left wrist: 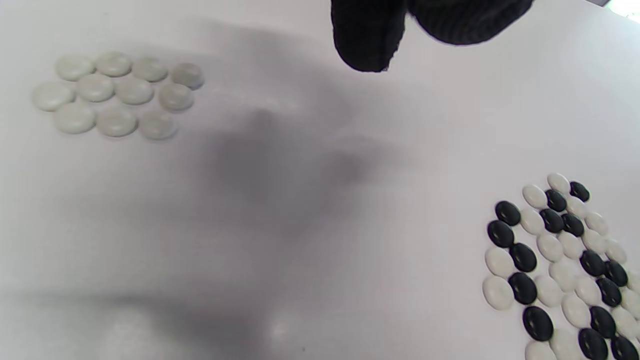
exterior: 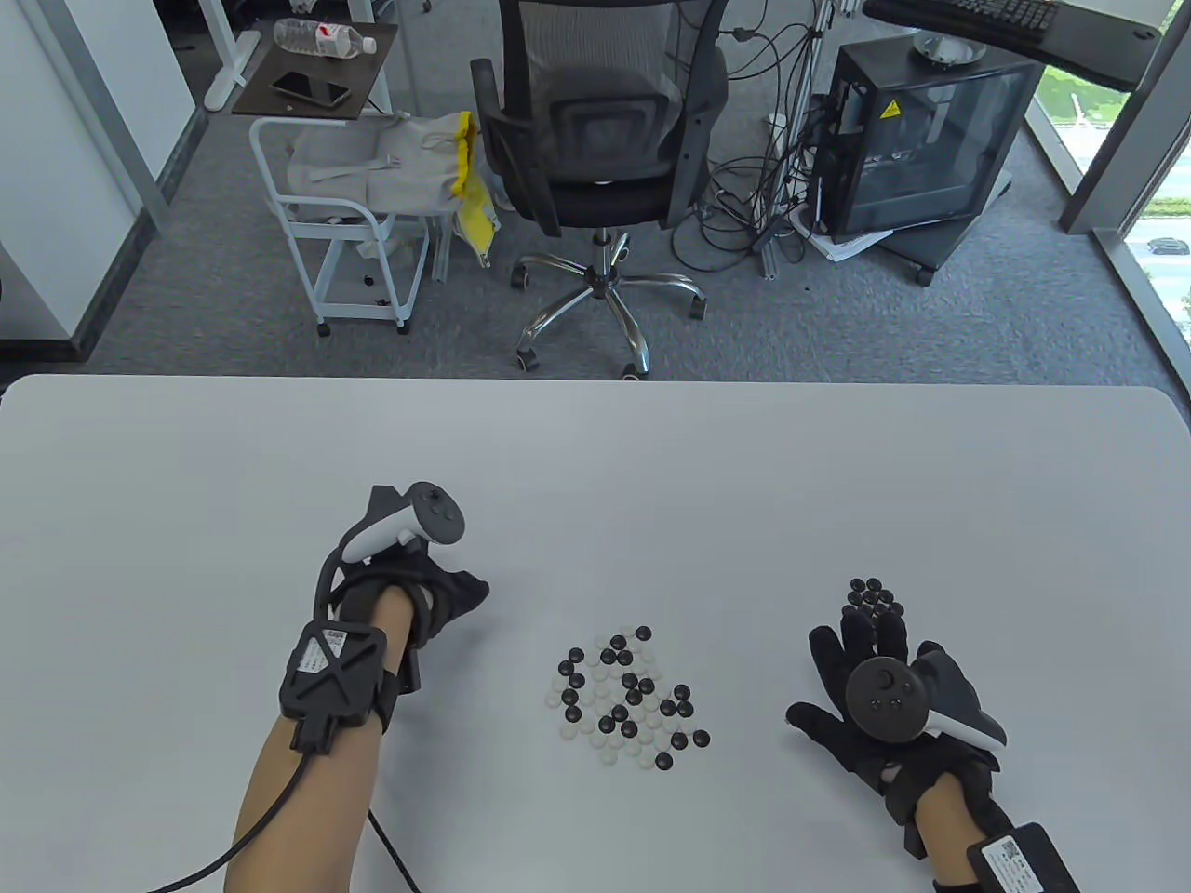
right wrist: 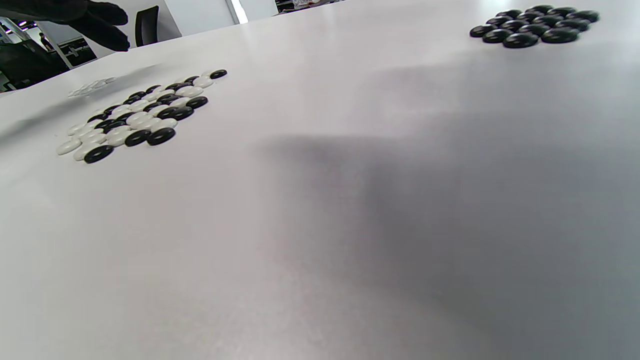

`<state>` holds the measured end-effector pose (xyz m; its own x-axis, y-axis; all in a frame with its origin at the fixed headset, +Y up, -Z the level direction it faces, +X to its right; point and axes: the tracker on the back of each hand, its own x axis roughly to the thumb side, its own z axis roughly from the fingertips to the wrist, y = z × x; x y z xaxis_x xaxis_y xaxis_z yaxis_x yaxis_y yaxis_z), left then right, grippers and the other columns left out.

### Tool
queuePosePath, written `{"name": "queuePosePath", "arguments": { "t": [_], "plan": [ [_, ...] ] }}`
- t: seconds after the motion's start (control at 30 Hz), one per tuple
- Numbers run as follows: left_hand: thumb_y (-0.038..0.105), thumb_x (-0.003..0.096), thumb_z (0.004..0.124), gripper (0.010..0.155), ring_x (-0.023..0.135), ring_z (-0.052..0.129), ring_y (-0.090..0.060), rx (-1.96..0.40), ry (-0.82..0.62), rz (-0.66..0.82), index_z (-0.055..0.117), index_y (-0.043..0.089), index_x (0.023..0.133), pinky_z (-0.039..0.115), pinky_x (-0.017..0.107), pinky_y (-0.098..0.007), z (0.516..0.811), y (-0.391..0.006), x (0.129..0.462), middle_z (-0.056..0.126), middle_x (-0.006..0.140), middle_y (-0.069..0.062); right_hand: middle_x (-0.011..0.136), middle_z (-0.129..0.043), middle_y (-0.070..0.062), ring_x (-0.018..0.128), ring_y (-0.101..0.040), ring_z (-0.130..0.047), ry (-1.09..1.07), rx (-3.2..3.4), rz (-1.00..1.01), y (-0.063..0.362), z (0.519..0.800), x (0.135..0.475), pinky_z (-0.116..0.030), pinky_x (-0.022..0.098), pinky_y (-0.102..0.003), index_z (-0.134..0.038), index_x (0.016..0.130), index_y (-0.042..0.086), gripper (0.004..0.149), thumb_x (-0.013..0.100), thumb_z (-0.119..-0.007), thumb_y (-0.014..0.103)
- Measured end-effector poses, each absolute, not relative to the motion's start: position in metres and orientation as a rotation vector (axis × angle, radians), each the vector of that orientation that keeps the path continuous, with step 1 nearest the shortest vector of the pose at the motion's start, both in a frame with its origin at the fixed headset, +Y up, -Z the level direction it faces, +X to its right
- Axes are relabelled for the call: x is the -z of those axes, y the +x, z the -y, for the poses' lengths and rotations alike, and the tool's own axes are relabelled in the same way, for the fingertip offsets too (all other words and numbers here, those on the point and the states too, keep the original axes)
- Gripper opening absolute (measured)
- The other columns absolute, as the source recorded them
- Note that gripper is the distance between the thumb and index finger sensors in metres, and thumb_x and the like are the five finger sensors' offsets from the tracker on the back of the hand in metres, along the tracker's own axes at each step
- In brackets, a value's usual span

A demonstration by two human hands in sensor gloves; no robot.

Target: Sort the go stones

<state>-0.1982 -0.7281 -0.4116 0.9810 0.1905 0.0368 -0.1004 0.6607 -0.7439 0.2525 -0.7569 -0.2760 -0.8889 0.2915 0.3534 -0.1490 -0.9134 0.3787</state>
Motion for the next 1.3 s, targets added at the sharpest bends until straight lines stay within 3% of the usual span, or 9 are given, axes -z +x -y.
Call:
{"name": "queuePosePath", "arguments": {
  "t": [0.33, 0.77, 1.0, 1.3],
  "plan": [
    [0.054, 0.0527, 0.053, 0.066, 0.094, -0.017, -0.053, -0.1, -0.856, 0.397, 0.055, 0.032, 0.114, 0.003, 0.057, -0.082, 0.739, -0.102, 0.401, -0.009, 0.114, -0.022, 0.108, 0.0, -0.049, 0.086, -0.069, 0.01, 0.616, -2.793, -0.517, 0.248, 0.757, 0.276, -0.002, 0.047, -0.087, -0.014, 0.115, -0.008, 0.085, 0.066, -0.054, 0.049],
    [0.055, 0.0514, 0.05, 0.068, 0.092, -0.019, -0.053, -0.088, -0.899, 0.467, 0.042, 0.035, 0.116, 0.002, 0.056, -0.082, 0.773, -0.053, 0.402, -0.013, 0.112, -0.023, 0.108, 0.0, -0.049, 0.086, -0.069, 0.01, 0.608, -2.79, -0.521, 0.25, 0.757, 0.275, -0.002, 0.048, -0.087, -0.015, 0.115, -0.008, 0.085, 0.066, -0.054, 0.049],
    [0.055, 0.0512, 0.05, 0.067, 0.093, -0.02, -0.053, -0.065, -0.873, 0.333, 0.046, 0.035, 0.116, 0.001, 0.056, -0.082, 0.77, -0.085, 0.413, -0.013, 0.112, -0.021, 0.108, 0.0, -0.049, 0.086, -0.069, 0.01, 0.604, -2.787, -0.519, 0.251, 0.757, 0.275, -0.002, 0.048, -0.087, -0.015, 0.115, -0.009, 0.085, 0.066, -0.054, 0.049],
    [0.055, 0.0512, 0.051, 0.066, 0.093, -0.019, -0.052, -0.177, -0.887, 0.02, 0.055, 0.034, 0.114, 0.0, 0.056, -0.081, 0.763, -0.194, 0.424, -0.012, 0.113, -0.02, 0.108, -0.001, -0.049, 0.086, -0.069, 0.01, 0.601, -2.783, -0.521, 0.253, 0.758, 0.276, -0.003, 0.048, -0.087, -0.016, 0.115, -0.009, 0.085, 0.066, -0.054, 0.049]
  ]
}}
